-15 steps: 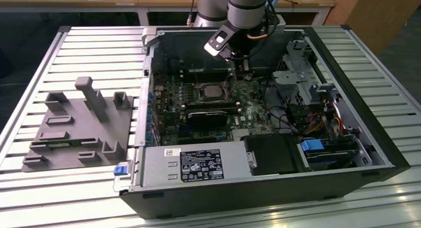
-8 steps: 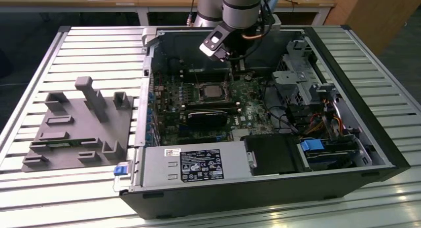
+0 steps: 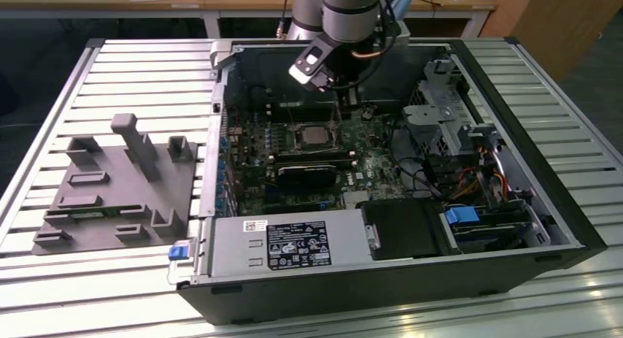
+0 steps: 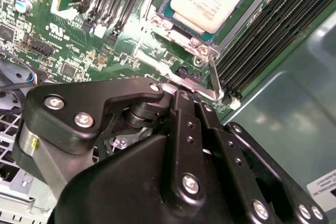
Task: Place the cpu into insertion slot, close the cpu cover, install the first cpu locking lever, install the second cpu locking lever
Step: 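Close the cpu cover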
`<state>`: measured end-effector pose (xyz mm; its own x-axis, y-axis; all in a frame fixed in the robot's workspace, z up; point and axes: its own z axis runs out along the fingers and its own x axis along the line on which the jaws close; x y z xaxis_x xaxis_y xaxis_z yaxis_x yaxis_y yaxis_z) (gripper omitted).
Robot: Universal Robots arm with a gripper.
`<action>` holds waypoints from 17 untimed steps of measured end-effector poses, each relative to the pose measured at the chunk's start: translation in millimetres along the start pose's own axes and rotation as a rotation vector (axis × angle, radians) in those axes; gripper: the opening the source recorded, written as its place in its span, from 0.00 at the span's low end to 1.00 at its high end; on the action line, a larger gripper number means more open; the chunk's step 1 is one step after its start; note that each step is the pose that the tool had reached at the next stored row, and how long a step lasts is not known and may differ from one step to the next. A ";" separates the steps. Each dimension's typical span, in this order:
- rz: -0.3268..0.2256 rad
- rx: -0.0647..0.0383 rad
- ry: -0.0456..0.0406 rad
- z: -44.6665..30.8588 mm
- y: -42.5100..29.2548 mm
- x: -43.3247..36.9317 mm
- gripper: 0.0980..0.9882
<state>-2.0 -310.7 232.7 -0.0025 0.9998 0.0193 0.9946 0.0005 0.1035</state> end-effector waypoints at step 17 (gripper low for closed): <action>0.001 0.039 -0.0019 -0.1 -4.9 0.0 0.01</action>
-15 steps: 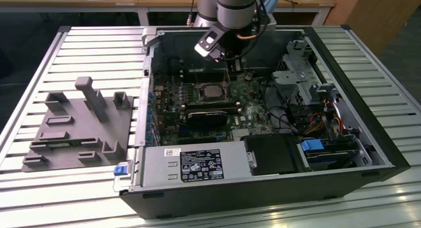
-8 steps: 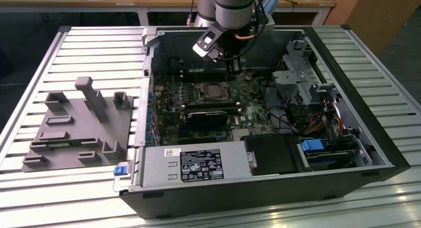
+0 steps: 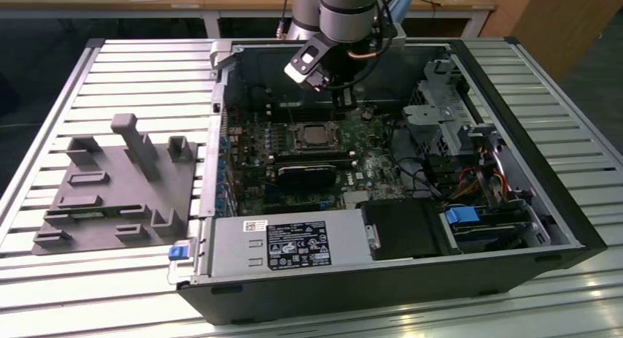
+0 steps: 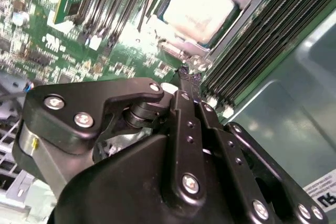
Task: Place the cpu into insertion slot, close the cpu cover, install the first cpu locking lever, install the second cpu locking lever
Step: 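Close the cpu cover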
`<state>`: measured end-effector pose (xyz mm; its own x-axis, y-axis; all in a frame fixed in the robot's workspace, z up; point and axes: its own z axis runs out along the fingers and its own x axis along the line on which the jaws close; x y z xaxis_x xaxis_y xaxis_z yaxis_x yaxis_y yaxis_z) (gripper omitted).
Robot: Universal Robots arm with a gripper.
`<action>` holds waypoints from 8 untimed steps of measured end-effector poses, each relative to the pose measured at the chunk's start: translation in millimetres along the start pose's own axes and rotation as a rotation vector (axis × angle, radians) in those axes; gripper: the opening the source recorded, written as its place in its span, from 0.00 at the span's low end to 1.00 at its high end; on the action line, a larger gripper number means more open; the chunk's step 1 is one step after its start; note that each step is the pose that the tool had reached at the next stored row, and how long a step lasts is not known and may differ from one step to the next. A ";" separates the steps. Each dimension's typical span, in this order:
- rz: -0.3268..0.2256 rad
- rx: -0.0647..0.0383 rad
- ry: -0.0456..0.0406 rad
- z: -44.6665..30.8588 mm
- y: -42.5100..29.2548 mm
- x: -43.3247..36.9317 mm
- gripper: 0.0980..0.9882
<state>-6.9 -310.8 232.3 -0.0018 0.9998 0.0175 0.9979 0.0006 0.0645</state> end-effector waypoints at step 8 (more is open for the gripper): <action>0.001 0.051 -0.0050 0.5 0.6 0.0 0.01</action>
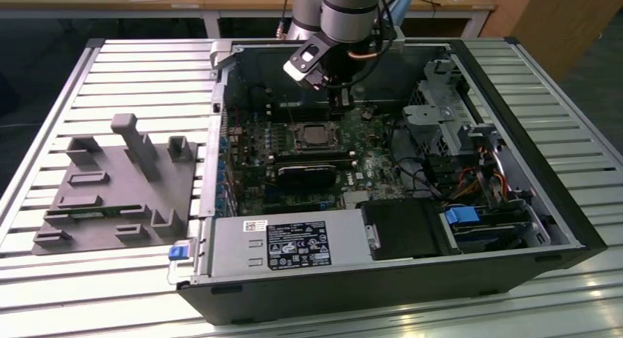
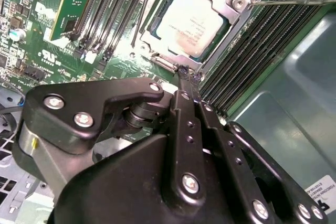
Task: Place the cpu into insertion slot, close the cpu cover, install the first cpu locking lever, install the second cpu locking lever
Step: 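Close the cpu cover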
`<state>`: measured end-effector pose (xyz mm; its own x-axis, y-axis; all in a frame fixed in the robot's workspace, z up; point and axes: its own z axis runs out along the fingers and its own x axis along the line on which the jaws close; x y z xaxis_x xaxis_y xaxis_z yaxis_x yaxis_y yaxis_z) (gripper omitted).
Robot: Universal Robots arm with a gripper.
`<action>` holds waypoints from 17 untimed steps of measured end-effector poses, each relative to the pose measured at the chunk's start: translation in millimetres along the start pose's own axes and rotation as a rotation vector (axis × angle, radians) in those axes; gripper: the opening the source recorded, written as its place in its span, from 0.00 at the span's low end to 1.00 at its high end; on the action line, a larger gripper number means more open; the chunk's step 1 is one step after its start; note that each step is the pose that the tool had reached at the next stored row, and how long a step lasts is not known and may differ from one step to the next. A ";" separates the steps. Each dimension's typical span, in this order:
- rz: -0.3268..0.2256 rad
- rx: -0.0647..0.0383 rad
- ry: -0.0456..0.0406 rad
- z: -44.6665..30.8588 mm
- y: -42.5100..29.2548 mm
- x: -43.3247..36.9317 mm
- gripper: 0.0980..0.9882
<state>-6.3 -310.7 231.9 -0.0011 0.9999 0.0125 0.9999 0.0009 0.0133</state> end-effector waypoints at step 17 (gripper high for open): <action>0.000 -0.010 0.0317 1.3 -10.6 -16.6 0.01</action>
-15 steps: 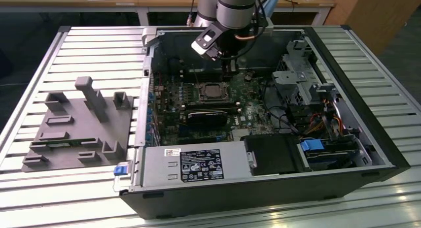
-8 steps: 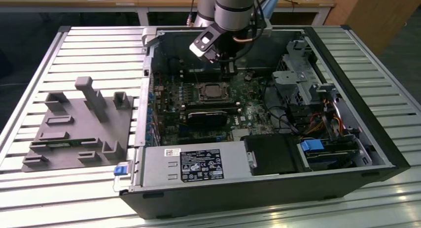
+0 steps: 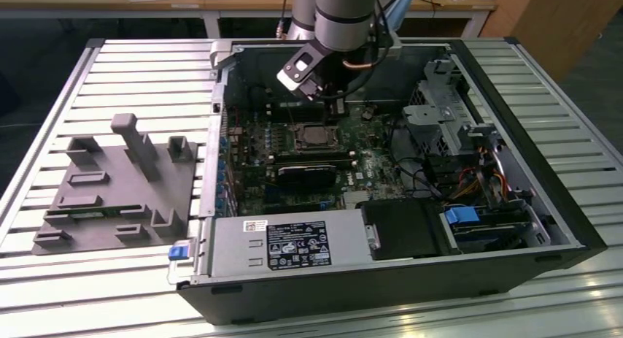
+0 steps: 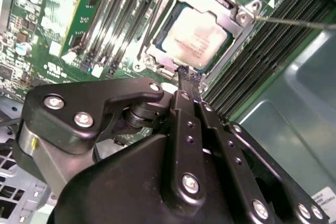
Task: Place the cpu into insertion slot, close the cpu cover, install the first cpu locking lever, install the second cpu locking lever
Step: 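Close the cpu cover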
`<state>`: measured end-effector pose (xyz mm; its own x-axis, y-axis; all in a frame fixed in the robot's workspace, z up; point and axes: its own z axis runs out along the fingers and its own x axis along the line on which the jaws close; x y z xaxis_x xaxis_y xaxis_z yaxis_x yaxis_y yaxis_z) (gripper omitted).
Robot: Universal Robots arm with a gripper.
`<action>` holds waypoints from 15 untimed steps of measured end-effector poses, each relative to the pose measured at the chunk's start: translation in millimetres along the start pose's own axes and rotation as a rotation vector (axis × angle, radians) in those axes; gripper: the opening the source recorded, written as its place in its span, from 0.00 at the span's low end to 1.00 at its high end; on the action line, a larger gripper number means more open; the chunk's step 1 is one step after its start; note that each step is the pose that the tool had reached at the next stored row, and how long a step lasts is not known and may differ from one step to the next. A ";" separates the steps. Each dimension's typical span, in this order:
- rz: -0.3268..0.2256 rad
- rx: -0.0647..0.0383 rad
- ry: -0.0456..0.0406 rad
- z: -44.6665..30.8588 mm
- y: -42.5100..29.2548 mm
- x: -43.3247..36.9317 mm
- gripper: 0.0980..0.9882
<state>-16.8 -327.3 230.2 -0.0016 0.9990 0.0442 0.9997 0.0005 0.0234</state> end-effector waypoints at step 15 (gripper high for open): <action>-0.026 -0.002 -0.0015 0.1 -16.2 -1.4 0.01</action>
<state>-33.0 -328.7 229.7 -0.0276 0.9987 0.0421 0.9993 0.0265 0.0262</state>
